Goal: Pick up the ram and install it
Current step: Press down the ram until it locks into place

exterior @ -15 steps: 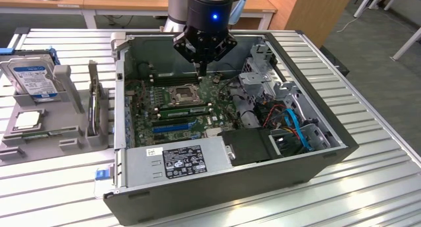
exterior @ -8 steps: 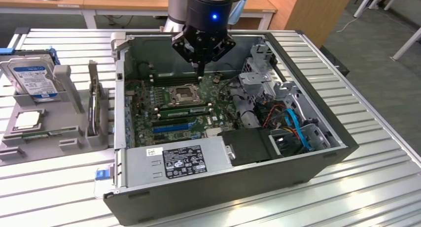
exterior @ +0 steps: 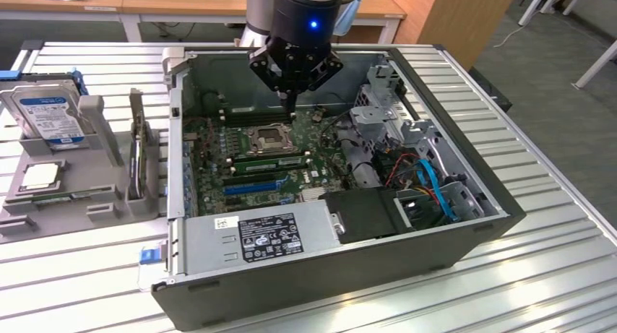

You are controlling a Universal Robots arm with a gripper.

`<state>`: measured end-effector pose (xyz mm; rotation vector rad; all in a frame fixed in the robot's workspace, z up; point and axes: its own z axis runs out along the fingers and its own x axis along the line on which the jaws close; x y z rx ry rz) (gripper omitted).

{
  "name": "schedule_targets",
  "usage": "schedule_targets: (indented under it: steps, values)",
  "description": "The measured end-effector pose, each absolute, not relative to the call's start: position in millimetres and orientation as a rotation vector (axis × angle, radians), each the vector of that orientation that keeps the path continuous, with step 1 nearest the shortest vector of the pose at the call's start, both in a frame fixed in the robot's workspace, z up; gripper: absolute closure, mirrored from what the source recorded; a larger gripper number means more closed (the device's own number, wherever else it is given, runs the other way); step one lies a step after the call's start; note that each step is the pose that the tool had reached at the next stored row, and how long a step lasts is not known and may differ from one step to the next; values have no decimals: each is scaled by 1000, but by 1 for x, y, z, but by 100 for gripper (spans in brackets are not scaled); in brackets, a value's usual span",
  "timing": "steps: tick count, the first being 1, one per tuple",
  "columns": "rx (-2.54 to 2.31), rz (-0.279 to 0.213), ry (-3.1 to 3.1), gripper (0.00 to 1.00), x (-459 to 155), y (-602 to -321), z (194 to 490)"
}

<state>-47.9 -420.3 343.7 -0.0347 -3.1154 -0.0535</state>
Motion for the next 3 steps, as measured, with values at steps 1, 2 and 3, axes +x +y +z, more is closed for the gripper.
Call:
schedule_targets:
  steps: [1, 2, 3]
  values:
    - [-35, -53, -3115, 90, -48, -420, 344]
    - [-35, -54, -3115, 90, -48, -420, 344]
    - [-35, -54, -3115, 90, -48, -420, 344]
